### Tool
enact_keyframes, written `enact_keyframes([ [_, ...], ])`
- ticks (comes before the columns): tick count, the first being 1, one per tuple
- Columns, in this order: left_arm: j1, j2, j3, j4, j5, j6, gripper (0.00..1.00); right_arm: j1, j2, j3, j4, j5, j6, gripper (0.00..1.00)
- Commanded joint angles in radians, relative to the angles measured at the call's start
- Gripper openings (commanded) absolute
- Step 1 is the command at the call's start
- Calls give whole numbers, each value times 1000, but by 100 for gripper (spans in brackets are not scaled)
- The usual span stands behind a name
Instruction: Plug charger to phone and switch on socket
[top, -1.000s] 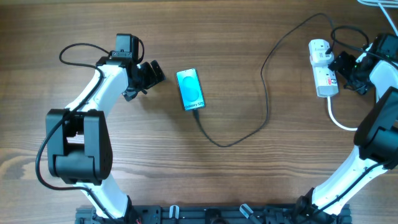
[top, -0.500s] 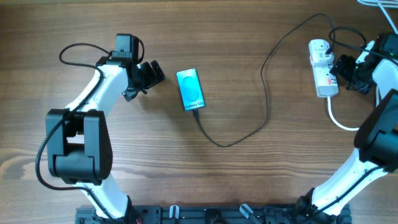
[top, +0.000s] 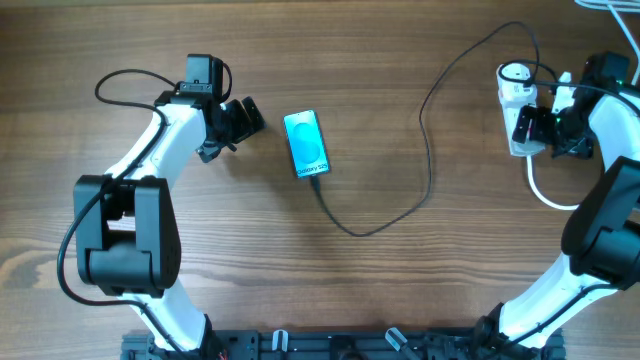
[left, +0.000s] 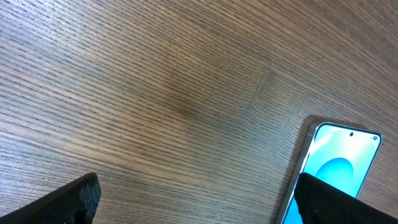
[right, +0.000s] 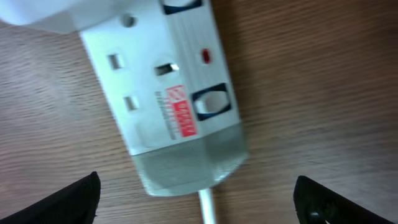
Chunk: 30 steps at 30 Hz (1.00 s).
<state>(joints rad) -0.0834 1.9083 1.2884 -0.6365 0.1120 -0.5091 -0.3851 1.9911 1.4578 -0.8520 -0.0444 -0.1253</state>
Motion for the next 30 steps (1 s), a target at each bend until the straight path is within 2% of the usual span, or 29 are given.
enact_keyframes([
  [1, 4, -11, 0, 0, -17, 8, 100, 1, -11, -9, 28, 45, -4, 100],
  [11, 4, -11, 0, 0, -17, 8, 100, 1, -11, -9, 297, 45, -4, 100],
  [30, 3, -11, 0, 0, -17, 8, 100, 1, -11, -9, 321, 45, -4, 100],
])
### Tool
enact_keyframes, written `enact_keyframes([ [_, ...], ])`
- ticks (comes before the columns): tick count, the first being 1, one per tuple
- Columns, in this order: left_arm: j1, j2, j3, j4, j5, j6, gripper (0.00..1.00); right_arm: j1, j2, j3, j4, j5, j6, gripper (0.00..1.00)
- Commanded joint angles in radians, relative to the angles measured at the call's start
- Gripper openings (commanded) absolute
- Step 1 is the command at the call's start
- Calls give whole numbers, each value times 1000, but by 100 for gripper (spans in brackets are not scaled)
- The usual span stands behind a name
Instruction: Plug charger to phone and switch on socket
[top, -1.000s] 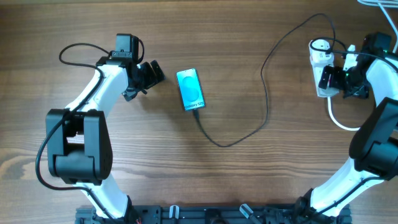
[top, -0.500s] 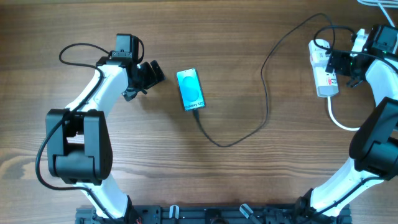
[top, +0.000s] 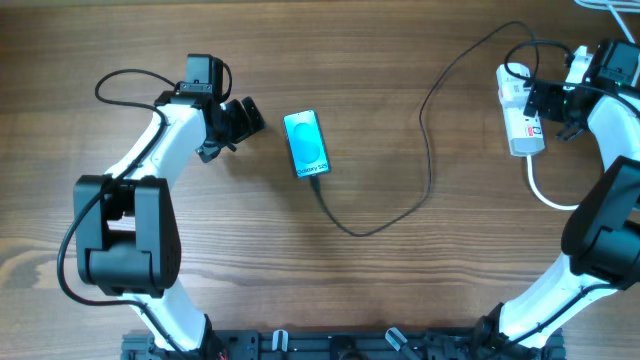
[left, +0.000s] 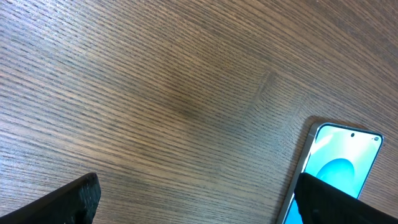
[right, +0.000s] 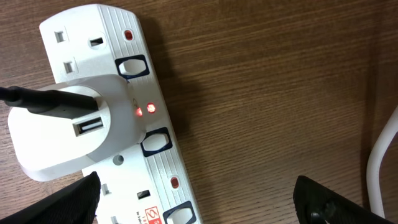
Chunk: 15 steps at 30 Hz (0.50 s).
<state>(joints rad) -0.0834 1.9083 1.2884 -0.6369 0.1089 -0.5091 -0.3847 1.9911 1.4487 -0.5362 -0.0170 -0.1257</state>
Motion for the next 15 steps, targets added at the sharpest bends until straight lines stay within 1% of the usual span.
enact_keyframes([
  [1, 3, -11, 0, 0, -14, 8, 100, 0, -11, 0, 5, 18, -3, 100],
  [8, 0, -49, 0, 0, -14, 8, 100, 0, -11, 0, 5, 18, -3, 99],
  [11, 0, -129, 0, 0, -14, 8, 100, 0, -11, 0, 5, 18, -3, 100],
  [15, 0, -289, 0, 0, -14, 8, 100, 0, -11, 0, 5, 18, -3, 100],
])
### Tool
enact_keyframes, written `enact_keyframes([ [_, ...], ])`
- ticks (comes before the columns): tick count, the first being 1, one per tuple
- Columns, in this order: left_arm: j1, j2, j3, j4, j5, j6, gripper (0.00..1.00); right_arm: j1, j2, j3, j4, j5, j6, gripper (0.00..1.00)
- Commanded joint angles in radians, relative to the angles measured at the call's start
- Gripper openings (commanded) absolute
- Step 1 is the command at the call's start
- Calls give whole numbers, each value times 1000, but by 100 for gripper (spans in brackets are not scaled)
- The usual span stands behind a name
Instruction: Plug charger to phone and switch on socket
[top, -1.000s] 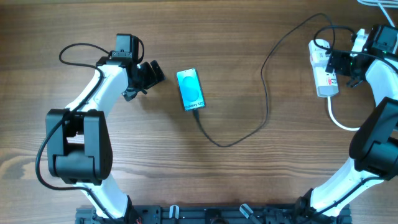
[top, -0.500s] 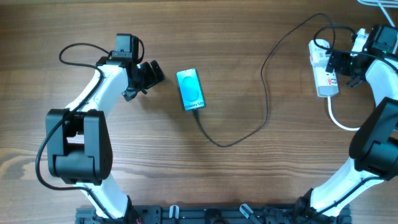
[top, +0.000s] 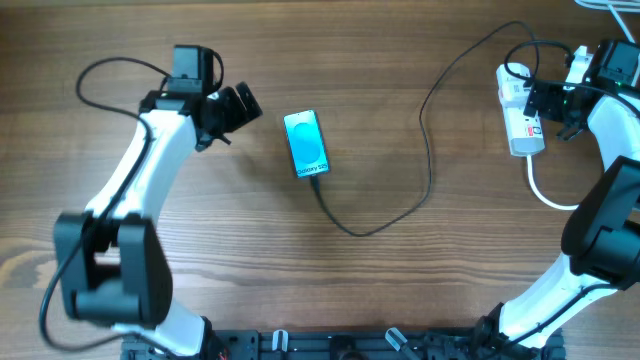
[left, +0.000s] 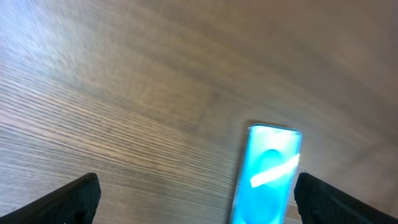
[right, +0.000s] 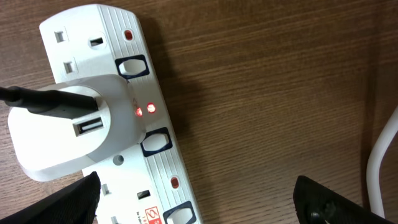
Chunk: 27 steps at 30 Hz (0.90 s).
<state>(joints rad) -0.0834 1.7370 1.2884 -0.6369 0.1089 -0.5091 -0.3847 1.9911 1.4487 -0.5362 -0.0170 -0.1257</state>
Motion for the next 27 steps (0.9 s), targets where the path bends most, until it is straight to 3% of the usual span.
enact_keyframes([
  [1, 0, -158, 0, 0, -14, 8, 100, 0, -11, 0, 5, 18, -3, 100],
  [9, 0, -604, 0, -8, -14, 8, 100, 0, -11, 0, 5, 18, -3, 100],
  [18, 0, -805, 0, -52, -14, 8, 100, 0, -11, 0, 5, 18, -3, 100],
  [27, 0, -1045, 0, -470, -14, 8, 100, 0, -11, 0, 5, 18, -3, 100],
])
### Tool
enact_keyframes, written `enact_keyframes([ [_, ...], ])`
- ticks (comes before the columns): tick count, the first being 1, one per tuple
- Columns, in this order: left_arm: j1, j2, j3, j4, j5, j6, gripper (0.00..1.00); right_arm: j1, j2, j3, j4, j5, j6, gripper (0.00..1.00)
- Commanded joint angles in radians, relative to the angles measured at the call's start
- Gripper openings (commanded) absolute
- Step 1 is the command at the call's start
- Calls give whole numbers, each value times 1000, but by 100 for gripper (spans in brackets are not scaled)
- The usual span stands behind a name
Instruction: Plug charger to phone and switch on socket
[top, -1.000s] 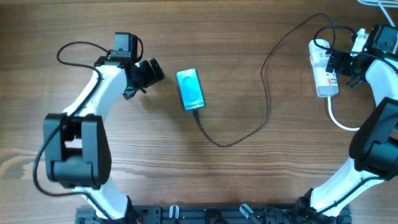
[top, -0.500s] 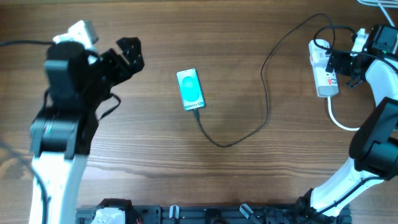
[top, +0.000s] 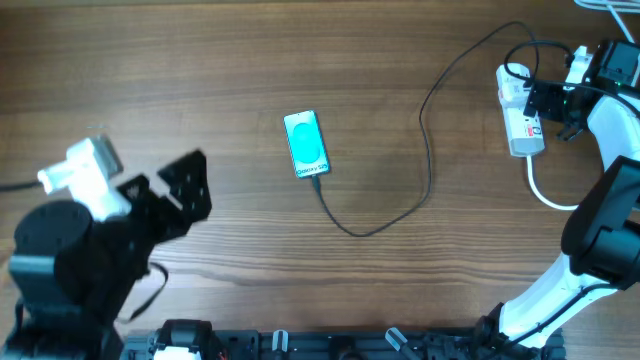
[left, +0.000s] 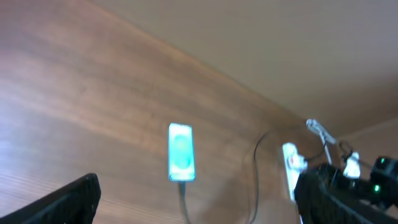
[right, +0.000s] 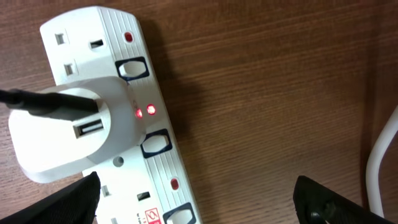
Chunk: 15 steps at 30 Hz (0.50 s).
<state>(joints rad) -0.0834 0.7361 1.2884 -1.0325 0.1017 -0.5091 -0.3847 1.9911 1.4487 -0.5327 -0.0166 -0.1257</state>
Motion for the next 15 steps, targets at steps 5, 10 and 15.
enact_keyframes([
  [5, 0, -126, -28, -186, -27, 8, 100, 0, -11, 0, 2, 17, -3, 100],
  [10, 1, -320, -348, 15, -36, 8, 100, 0, -11, 0, 2, 17, -3, 100],
  [15, 1, -581, -644, 349, -35, 4, 100, 0, -11, 0, 2, 17, -3, 99],
])
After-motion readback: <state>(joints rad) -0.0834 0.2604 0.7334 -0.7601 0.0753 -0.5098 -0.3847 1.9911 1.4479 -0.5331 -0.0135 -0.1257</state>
